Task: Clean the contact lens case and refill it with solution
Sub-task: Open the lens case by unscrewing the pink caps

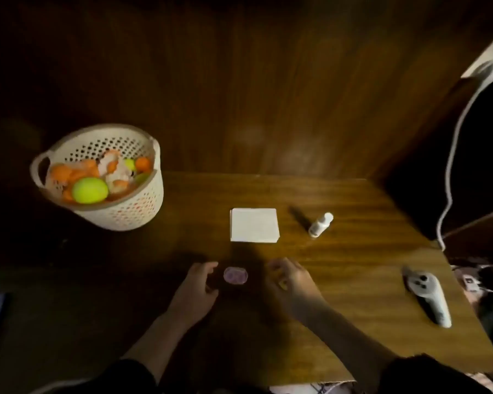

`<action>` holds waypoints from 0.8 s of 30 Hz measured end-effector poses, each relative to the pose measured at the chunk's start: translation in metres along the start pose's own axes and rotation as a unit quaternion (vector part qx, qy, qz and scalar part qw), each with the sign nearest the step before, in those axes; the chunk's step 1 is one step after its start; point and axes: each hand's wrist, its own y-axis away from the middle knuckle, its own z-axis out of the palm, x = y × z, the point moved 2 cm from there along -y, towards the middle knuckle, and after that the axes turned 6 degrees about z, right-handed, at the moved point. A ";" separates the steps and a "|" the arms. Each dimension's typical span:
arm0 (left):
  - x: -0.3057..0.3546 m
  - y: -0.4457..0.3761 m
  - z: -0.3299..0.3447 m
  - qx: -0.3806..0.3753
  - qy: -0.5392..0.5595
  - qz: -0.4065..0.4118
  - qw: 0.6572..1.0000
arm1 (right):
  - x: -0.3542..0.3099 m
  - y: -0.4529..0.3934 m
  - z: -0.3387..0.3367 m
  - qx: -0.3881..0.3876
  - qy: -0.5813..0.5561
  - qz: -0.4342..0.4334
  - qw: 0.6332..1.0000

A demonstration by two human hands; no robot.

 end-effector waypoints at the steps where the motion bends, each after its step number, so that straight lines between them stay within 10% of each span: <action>1: -0.004 -0.005 0.006 0.004 0.001 0.006 1.000 | -0.004 -0.008 0.012 -0.011 0.015 -0.019 1.000; 24: -0.047 -0.069 0.055 0.067 0.157 0.168 0.971 | 0.022 -0.071 0.059 0.040 0.099 -0.273 0.956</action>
